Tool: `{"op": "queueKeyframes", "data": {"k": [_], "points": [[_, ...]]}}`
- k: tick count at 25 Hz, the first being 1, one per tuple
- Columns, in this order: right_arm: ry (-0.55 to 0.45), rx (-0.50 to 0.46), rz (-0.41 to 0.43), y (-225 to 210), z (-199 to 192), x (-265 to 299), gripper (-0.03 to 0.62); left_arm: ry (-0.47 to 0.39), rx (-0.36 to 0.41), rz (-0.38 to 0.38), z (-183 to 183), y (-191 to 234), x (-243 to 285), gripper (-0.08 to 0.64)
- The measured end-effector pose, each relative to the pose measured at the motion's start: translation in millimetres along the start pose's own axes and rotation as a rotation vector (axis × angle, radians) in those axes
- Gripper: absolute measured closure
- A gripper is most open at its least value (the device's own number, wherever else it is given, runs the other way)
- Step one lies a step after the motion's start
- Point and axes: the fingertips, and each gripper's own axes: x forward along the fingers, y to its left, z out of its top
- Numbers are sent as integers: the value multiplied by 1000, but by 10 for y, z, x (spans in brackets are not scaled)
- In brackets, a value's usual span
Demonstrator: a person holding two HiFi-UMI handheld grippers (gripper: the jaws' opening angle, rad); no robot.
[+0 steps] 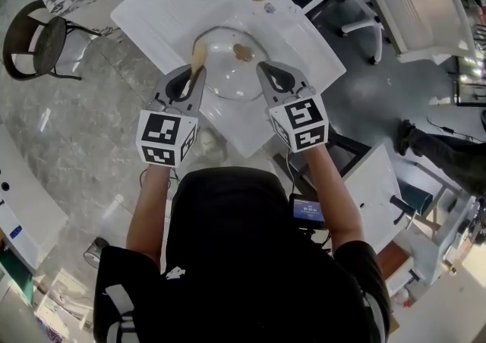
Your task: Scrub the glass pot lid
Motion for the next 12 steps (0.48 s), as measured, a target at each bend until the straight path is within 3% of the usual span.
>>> {"op": "queueKeyframes", "data": {"k": [12], "points": [[230, 15, 198, -72, -784, 550, 592, 139, -40, 34, -433, 120, 439, 540]]}}
